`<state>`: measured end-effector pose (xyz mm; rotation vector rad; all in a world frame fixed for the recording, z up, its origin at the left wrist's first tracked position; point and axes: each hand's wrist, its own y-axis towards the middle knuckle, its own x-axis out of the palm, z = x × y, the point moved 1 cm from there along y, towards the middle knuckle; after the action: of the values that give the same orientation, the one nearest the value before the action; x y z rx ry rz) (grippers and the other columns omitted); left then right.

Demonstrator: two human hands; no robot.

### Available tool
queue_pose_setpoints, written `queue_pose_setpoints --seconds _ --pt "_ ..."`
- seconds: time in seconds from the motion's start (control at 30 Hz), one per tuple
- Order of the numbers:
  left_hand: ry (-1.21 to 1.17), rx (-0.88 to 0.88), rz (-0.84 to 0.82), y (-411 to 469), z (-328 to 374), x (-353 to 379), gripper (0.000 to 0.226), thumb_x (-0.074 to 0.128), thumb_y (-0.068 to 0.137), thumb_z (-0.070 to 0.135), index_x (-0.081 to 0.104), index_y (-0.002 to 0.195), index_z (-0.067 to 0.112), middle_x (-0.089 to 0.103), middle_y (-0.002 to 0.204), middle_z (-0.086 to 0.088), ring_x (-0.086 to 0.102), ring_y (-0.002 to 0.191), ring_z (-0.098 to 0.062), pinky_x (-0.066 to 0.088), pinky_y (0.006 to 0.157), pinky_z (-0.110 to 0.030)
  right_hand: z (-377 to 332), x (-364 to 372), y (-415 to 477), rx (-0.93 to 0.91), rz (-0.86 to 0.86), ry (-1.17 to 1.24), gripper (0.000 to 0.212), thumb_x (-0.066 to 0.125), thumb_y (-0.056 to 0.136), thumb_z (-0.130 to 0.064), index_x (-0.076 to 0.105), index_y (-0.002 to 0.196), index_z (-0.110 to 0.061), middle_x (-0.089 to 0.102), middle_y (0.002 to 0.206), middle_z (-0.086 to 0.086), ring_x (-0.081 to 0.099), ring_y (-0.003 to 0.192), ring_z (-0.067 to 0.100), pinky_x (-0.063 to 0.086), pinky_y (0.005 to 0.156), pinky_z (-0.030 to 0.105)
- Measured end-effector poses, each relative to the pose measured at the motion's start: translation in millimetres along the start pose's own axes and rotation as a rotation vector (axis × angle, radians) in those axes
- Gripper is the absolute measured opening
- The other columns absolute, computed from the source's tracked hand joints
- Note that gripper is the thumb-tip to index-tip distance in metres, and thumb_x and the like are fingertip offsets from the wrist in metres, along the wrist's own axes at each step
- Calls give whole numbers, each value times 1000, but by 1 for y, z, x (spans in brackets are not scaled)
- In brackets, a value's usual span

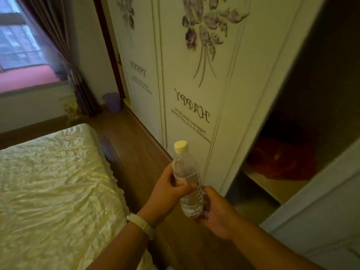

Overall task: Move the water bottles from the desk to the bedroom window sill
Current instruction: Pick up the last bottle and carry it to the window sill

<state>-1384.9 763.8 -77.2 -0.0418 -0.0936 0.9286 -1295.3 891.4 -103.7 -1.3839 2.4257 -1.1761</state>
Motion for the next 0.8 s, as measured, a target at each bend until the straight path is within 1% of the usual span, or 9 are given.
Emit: queue_pose_setpoints --seconds 0.07,0.17,0.23,0.33,0.4,0.53,0.6,0.73,0.8 --pt "-15 11 25 28 5 -25 66 77 79 2 51 133 29 71 115 5 68 109 -16 57 88 -33 -21 27 24 -9 -7 -20 33 54 97 -37 65 119 -16 70 114 13 67 103 34 55 80 44" --pt "1 48 57 63 16 -64 68 79 78 3 50 135 27 69 118 1 67 110 -18 56 92 -37 -45 67 56 0 -50 -18 33 54 97 -36 65 118 -13 70 113 15 69 94 32 55 69 39" --pt "6 55 80 78 24 -89 70 80 78 4 50 136 29 69 119 2 67 110 -15 55 94 -37 -55 91 76 11 -72 -34 35 54 96 -36 65 119 -13 69 116 17 68 96 33 55 68 38" --pt "5 57 147 93 30 -124 73 80 76 3 49 137 28 69 119 3 67 111 -14 54 96 -38 -67 127 102 2 -99 -84 37 54 95 -36 66 121 -11 69 119 21 63 114 42 52 89 50" --pt "9 66 207 102 31 -147 74 80 75 2 49 138 24 69 119 1 67 111 -16 54 97 -40 -74 150 116 14 -135 -128 36 52 96 -33 66 120 -10 69 119 22 62 114 41 49 95 51" --pt "8 56 300 115 30 -180 73 80 76 3 49 137 25 70 116 4 68 108 -13 56 94 -38 -83 182 142 88 -208 -172 34 47 100 -34 67 116 -12 72 111 18 65 99 33 54 78 42" --pt "7 52 350 121 27 -194 74 81 75 3 49 137 26 70 115 6 68 107 -10 57 94 -36 -87 196 160 106 -228 -204 35 47 100 -34 68 116 -11 73 106 16 66 97 33 54 78 42" --pt "-1 32 488 135 20 -226 74 81 75 0 50 138 22 70 117 0 69 108 -14 56 96 -41 -94 233 196 139 -289 -295 36 50 99 -36 66 121 -13 71 115 19 64 103 35 53 83 44" --pt "-2 23 546 147 18 -243 71 81 74 0 51 135 19 71 116 -3 69 107 -18 55 97 -45 -99 252 217 159 -350 -330 34 48 99 -35 67 119 -15 72 111 17 66 99 33 55 78 41"
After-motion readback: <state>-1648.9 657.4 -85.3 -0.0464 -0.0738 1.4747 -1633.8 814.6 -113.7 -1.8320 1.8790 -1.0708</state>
